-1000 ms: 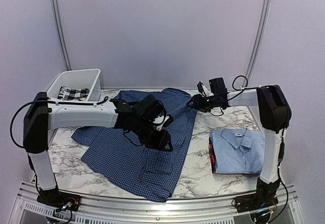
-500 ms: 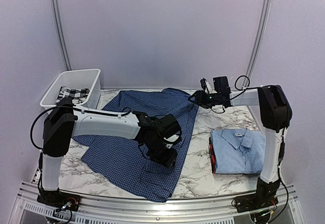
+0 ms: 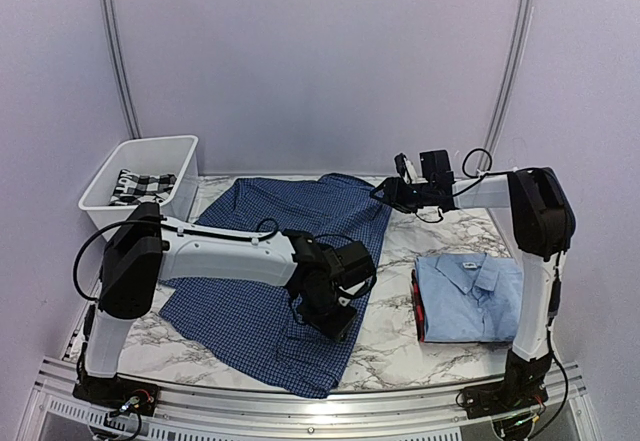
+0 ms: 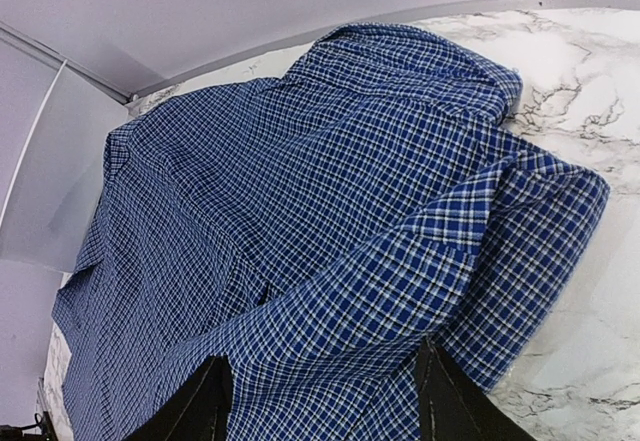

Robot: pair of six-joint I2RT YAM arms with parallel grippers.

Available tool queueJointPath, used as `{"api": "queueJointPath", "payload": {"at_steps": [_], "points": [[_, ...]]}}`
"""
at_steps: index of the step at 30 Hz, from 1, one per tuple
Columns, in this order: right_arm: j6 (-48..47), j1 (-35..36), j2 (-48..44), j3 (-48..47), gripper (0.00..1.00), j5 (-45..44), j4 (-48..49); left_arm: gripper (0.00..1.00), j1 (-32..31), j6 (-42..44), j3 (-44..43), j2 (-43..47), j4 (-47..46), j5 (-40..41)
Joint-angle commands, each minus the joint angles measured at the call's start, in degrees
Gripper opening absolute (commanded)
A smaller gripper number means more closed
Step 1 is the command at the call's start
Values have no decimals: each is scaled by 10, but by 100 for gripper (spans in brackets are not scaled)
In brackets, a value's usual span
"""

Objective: Fold and stack the long sleeve shirts
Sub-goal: Adjust the sleeve of the 1/3-folded shirt.

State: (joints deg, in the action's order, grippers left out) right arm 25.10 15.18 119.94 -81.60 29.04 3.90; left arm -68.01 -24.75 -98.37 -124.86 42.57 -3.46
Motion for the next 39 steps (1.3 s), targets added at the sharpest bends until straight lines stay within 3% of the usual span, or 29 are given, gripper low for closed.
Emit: {"api": "queueJointPath", "payload": {"at_steps": [1, 5, 17, 20, 23, 28, 35, 39], "points": [[0, -2, -25, -1, 58, 2, 12, 42, -5, 11, -19, -17, 36, 23], [0, -2, -29, 2, 58, 3, 13, 38, -8, 10, -23, -21, 38, 27], [0, -4, -32, 3, 58, 3, 13, 9, -9, 12, -23, -7, 40, 31], [-1, -4, -33, 5, 58, 3, 13, 16, -10, 15, -23, -8, 41, 31], [-1, -4, -36, 7, 58, 2, 15, 10, -11, 14, -23, -9, 41, 31], [-3, -5, -37, 7, 58, 2, 15, 15, -16, 14, -27, -13, 41, 30], [-2, -6, -36, 7, 58, 3, 15, 0, -17, 13, -28, -17, 41, 31], [-3, -6, -35, 6, 58, 3, 15, 0, -17, 14, -28, -7, 41, 46]]}}
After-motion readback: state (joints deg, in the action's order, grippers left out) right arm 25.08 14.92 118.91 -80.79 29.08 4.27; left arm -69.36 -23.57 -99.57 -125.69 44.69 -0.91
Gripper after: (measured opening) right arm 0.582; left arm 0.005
